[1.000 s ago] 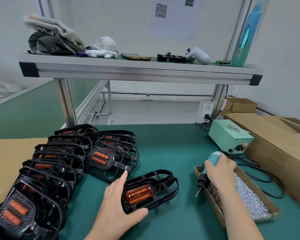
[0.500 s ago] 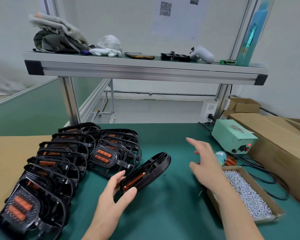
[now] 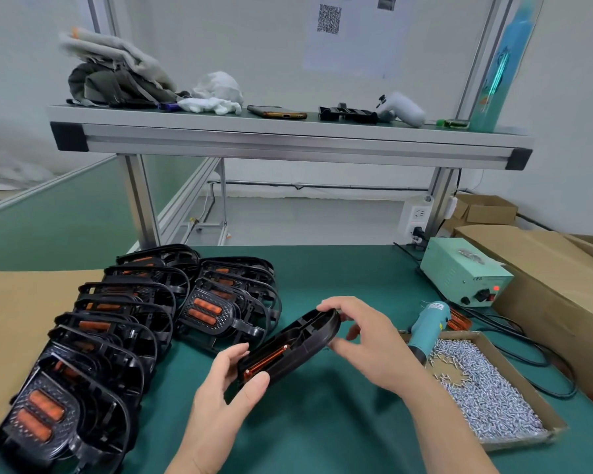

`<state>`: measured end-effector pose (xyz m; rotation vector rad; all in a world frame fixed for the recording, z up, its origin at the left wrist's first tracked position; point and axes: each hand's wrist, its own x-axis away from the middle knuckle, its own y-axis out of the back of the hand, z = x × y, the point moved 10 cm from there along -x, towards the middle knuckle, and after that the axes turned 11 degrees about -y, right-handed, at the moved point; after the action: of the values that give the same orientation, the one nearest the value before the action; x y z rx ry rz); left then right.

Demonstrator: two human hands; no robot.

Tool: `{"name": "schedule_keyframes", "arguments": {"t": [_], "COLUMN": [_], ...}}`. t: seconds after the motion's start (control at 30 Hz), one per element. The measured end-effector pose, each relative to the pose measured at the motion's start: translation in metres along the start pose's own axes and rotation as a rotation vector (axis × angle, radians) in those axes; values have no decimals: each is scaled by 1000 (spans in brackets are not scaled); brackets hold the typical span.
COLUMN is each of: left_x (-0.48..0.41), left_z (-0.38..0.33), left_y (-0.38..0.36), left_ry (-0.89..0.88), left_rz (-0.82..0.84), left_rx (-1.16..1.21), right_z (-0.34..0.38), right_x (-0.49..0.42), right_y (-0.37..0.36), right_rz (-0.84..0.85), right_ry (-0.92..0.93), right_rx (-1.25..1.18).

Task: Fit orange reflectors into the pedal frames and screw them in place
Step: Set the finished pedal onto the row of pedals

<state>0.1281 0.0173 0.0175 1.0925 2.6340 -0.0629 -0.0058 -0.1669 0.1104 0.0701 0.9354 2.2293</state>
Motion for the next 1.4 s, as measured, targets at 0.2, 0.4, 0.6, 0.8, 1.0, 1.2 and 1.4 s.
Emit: {"name": "schedule_keyframes", "arguments": {"t": [0.2, 0.4, 0.6, 0.8, 1.0, 1.2, 1.4], "left_x": [1, -4, -2, -5, -4, -2, 5], "left_z": [-10, -18, -15, 5, 8, 8, -6], "left_y": [-2, 5, 7, 11, 27, 36, 50], "left_ry": [-32, -119, -119, -93, -85, -65, -108], "left_rz": [25, -40, -89, -154, -300, -386, -527], "left_rx": [-48, -85, 29, -26, -30, -36, -161], "right_z": [-7, -20, -52, -64, -52, -43, -28], "right_x": [-3, -6, -5, 0, 1, 0, -5], "right_y": [1, 2, 8, 5, -1, -3, -24], "right_rz": [-47, -114, -202, -175, -95, -66, -61], "right_ry": [-72, -191, -451, -553, -499, -447, -416], "right_rx": [-97, -144, -319, -336, -265, -123, -11]}}
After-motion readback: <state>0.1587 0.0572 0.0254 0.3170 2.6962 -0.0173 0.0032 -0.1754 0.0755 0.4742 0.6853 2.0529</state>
